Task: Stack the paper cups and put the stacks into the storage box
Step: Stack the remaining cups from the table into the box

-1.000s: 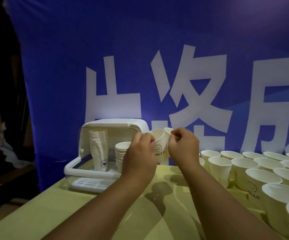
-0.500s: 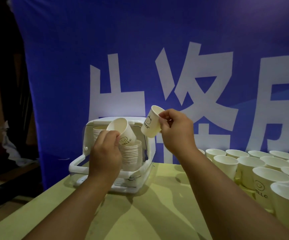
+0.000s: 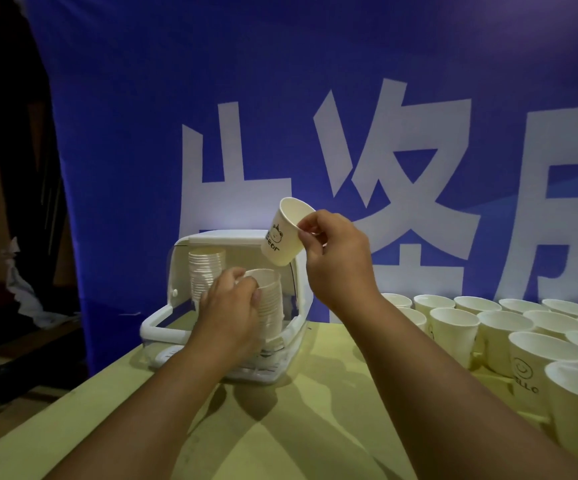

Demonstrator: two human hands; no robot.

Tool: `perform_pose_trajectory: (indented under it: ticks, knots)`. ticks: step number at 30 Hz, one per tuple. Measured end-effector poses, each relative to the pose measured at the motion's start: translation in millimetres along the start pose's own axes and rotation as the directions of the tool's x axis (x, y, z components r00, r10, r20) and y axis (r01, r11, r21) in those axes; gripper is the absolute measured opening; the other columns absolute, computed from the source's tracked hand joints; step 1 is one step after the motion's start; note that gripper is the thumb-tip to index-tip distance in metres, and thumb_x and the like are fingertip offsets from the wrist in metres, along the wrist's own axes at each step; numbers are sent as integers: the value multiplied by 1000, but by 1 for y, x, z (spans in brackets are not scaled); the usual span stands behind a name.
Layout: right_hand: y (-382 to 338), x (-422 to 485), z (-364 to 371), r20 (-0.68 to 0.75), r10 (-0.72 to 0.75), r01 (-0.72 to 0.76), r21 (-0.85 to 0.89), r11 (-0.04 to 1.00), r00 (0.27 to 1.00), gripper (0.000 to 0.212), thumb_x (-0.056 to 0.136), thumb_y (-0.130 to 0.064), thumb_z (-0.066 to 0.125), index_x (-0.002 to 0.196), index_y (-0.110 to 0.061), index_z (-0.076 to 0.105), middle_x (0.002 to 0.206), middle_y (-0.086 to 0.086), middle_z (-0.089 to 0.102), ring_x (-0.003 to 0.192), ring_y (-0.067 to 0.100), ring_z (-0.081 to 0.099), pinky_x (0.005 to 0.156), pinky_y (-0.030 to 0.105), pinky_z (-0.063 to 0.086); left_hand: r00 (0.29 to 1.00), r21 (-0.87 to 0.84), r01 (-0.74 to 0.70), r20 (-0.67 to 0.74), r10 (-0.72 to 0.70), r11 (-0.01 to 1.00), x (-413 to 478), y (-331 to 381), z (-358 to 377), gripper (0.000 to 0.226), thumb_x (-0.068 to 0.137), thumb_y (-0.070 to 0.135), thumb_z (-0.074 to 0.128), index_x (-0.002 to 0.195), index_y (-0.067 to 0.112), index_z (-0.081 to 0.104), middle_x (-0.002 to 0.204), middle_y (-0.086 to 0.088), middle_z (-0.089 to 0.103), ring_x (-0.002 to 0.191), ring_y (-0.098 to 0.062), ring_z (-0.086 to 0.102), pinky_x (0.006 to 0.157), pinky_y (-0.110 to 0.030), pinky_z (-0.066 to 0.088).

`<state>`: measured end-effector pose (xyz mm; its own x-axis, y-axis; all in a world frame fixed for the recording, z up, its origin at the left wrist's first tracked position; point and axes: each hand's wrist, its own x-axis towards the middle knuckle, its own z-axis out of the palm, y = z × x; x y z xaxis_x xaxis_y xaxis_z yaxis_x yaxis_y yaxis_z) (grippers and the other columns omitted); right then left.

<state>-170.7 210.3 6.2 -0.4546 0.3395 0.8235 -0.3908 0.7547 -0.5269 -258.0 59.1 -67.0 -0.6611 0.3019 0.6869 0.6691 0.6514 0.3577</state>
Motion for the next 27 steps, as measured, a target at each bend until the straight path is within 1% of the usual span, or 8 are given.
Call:
perform_pose_trajectory:
  ticks: [2, 5, 10, 14, 17, 19, 22, 27]
  knots:
    - [-1, -2, 2, 27, -6, 6, -7, 1000, 1000, 8, 94, -22, 63, 100, -27, 63, 99, -9, 58, 85, 8, 54, 69, 14, 44, 1000, -122, -9, 5, 9, 993, -1, 2, 2, 29, 106, 37, 44, 131, 26, 53, 138, 5, 51, 121, -19, 50, 104, -46, 49]
    - [-2, -4, 5, 74, -26, 31, -61, 998, 997, 9, 93, -22, 64, 101, -25, 65, 103, -5, 63, 91, 12, 56, 70, 16, 45, 999, -223, -10, -33, 2, 975, -2, 3, 5, 33, 96, 41, 65, 121, 39, 44, 124, 12, 55, 112, -16, 57, 90, -36, 54]
    - [-3, -6, 7, 179, -119, 161, -236, 958, 977, 15, 95, -13, 61, 103, -22, 70, 101, -1, 66, 89, 15, 54, 72, 27, 50, 994, -389, 20, -89, -59, 921, -4, -1, 5, 93, 80, 36, 86, 136, 55, 14, 141, 5, 53, 115, -13, 57, 90, -35, 52]
    - [-1, -8, 12, 300, -154, 255, -334, 907, 941, 21, 92, -10, 64, 108, -21, 72, 102, -1, 65, 89, 13, 52, 69, 19, 39, 990, -351, -48, -139, -2, 935, -5, 0, 3, 111, 80, 39, 84, 144, 67, -3, 148, -1, 50, 125, -19, 55, 93, -44, 55]
    - [4, -14, 17, 300, -98, 181, -263, 948, 949, 26, 93, -7, 64, 113, -22, 71, 120, -6, 60, 105, 12, 54, 74, 8, 34, 990, -314, -73, -136, 31, 947, -4, 1, 3, 108, 83, 40, 82, 149, 67, 1, 151, 4, 43, 129, -15, 47, 96, -42, 52]
    - [9, -18, 20, 311, -24, 100, -234, 967, 950, 32, 96, -10, 60, 125, -23, 66, 128, -4, 59, 112, 13, 55, 85, 11, 37, 992, -276, -80, -119, 49, 958, -4, -2, 5, 97, 87, 40, 79, 154, 59, 12, 142, 9, 43, 124, -11, 47, 94, -32, 52]
    - [16, -23, 23, 428, 132, -1, -293, 956, 894, 40, 95, -11, 62, 133, -22, 59, 119, 2, 66, 101, 17, 62, 90, 26, 50, 994, -210, -56, -99, 36, 976, -5, -6, 8, 77, 92, 40, 72, 158, 33, 32, 142, 10, 40, 127, -14, 47, 98, -34, 54]
    - [26, -37, 29, 484, 71, 101, -320, 942, 872, 41, 93, -9, 62, 129, -27, 52, 110, -1, 64, 95, 15, 60, 84, 26, 51, 998, -183, 28, -52, -38, 983, -5, -3, 11, 60, 105, 38, 49, 160, 26, 28, 158, 4, 36, 141, -19, 39, 109, -41, 48]
